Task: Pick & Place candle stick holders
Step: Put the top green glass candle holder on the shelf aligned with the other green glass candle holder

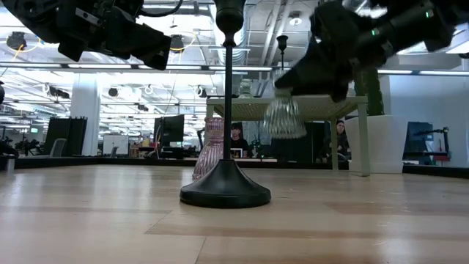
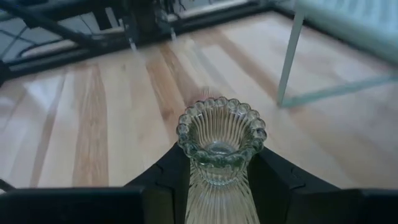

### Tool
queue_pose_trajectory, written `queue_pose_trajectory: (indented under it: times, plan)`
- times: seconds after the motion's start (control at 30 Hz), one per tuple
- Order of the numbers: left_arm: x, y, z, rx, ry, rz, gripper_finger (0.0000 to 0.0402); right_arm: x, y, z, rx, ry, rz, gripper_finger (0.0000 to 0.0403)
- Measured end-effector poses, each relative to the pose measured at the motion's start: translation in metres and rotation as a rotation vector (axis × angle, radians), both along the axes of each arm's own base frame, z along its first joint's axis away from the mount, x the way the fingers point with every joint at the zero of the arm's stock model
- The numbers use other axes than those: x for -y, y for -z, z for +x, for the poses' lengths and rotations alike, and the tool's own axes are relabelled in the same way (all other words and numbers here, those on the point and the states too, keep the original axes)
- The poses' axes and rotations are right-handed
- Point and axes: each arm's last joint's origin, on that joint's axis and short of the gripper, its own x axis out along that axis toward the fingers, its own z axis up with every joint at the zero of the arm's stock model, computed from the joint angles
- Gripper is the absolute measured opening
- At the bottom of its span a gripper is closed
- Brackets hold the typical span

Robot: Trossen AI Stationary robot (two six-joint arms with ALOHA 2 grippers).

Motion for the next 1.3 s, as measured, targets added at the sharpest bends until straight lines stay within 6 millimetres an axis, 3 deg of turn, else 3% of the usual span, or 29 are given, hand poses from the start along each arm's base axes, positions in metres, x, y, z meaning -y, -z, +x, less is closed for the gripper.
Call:
queue_pose_trajectory:
  times: [0.3, 0.5, 0.77, 0.97, 1.3]
  plan:
    - [0.000, 0.000, 0.000, 0.001, 0.000, 0.000, 0.0076, 0.025, -0.057, 0.005, 0.014, 0.038, -0.034, 0.0117]
    - [0.000, 0.000, 0.000, 0.001, 0.000, 0.000, 0.0076, 0.047, -0.080, 0.018, 0.046, 0.015, -0.043, 0.0117]
    - [0.000, 0.000, 0.000, 0.002, -0.001, 0.000, 0.0076, 0.091, -0.092, 0.038, 0.036, 0.054, -0.074, 0.0117]
    - [0.000, 0.000, 0.000, 0.002, 0.000, 0.000, 0.0076, 0.121, -0.089, 0.051, 0.008, 0.085, -0.075, 0.0117]
    - [0.000, 0.000, 0.000, 0.002, -0.001, 0.000, 0.0076, 0.158, -0.090, 0.055, -0.023, 0.162, -0.089, 0.0117]
